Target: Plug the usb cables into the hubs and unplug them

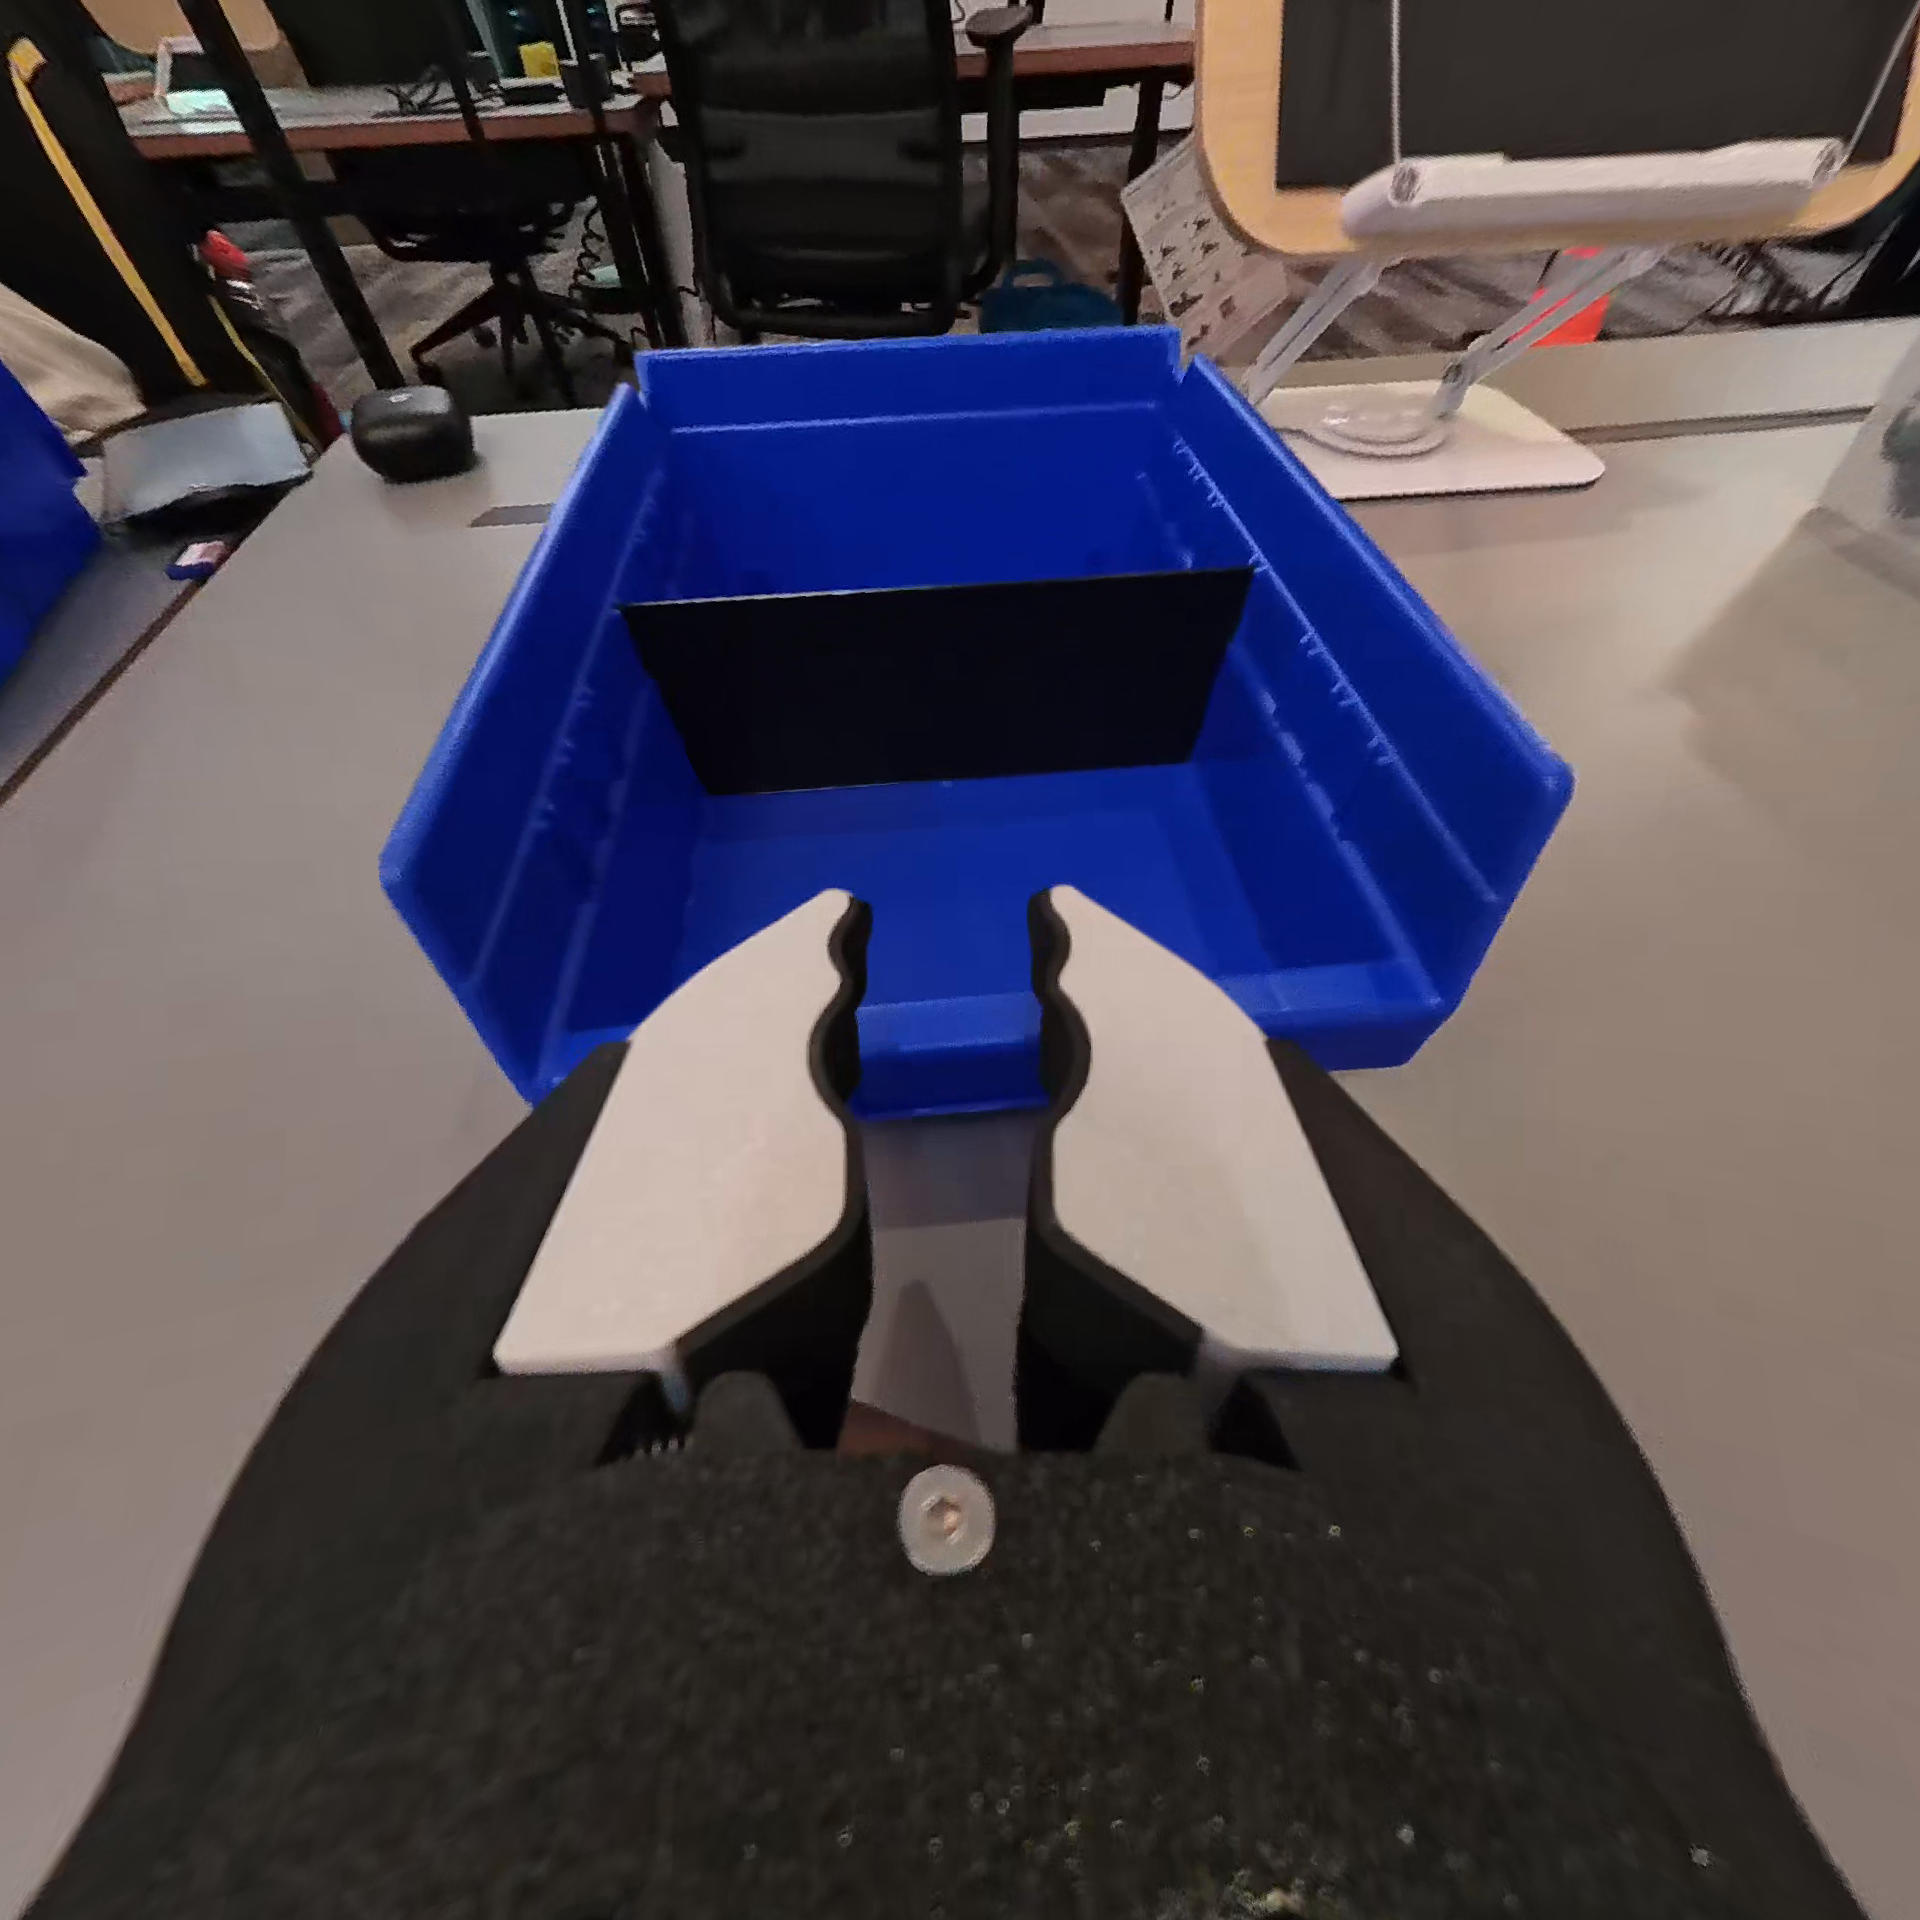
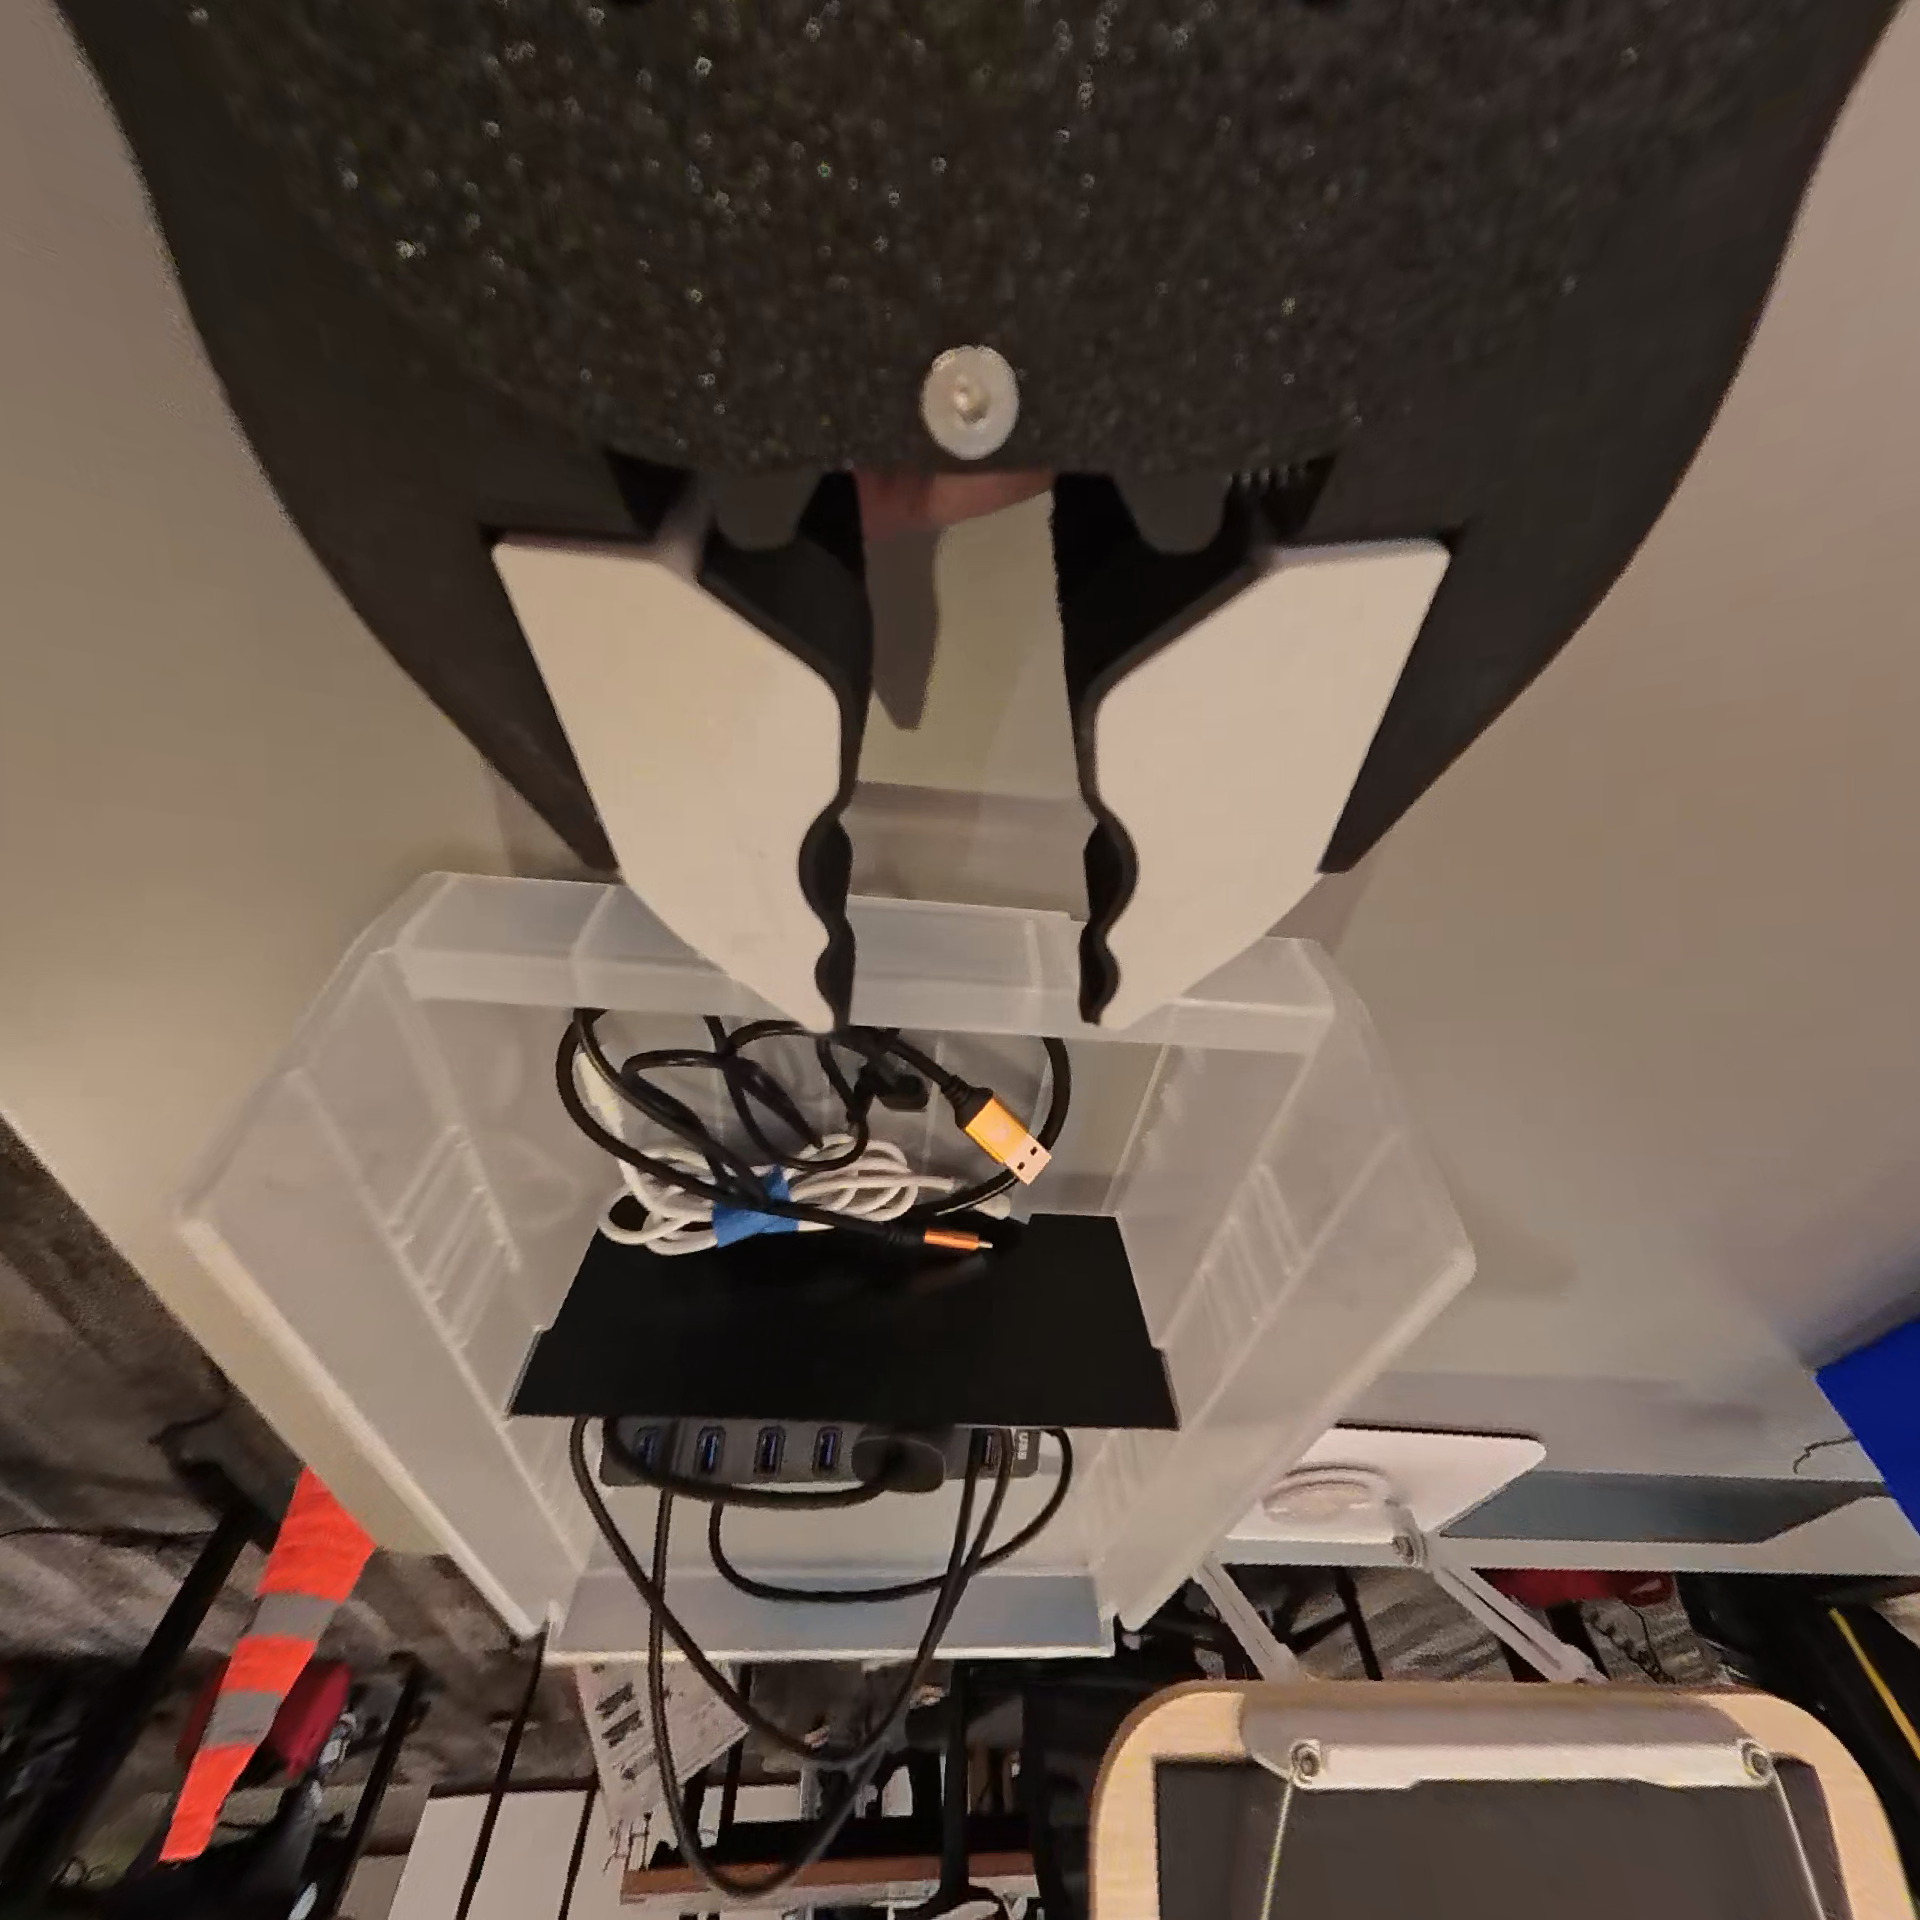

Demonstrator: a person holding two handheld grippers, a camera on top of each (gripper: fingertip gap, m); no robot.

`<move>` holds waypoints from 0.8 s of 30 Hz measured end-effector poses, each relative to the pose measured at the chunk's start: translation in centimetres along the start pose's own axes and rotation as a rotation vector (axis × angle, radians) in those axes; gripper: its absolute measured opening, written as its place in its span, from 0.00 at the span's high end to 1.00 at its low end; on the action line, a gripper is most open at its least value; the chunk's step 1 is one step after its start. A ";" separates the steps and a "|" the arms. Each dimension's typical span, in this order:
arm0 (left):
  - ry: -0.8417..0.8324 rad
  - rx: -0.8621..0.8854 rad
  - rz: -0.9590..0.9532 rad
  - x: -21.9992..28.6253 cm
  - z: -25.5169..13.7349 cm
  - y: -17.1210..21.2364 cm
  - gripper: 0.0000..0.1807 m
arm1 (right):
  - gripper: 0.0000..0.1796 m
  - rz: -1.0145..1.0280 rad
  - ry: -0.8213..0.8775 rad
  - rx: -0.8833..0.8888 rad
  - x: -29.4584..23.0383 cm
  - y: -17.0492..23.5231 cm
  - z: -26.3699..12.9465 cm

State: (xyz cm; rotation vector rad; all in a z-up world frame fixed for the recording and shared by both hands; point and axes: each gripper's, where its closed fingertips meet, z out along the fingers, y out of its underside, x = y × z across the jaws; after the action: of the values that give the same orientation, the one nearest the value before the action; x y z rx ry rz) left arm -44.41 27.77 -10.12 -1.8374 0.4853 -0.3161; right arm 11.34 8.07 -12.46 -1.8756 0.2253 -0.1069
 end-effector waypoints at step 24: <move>-0.014 -0.057 -0.004 -0.5 0.8 1.6 0.83 | 0.79 0.000 0.048 0.014 1.3 -0.7 1.0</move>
State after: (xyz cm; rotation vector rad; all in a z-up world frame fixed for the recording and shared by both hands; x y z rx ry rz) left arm -44.79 28.28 -11.90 -1.8944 0.4857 -0.2945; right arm 12.90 8.92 -12.14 -1.8605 0.2570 -0.1535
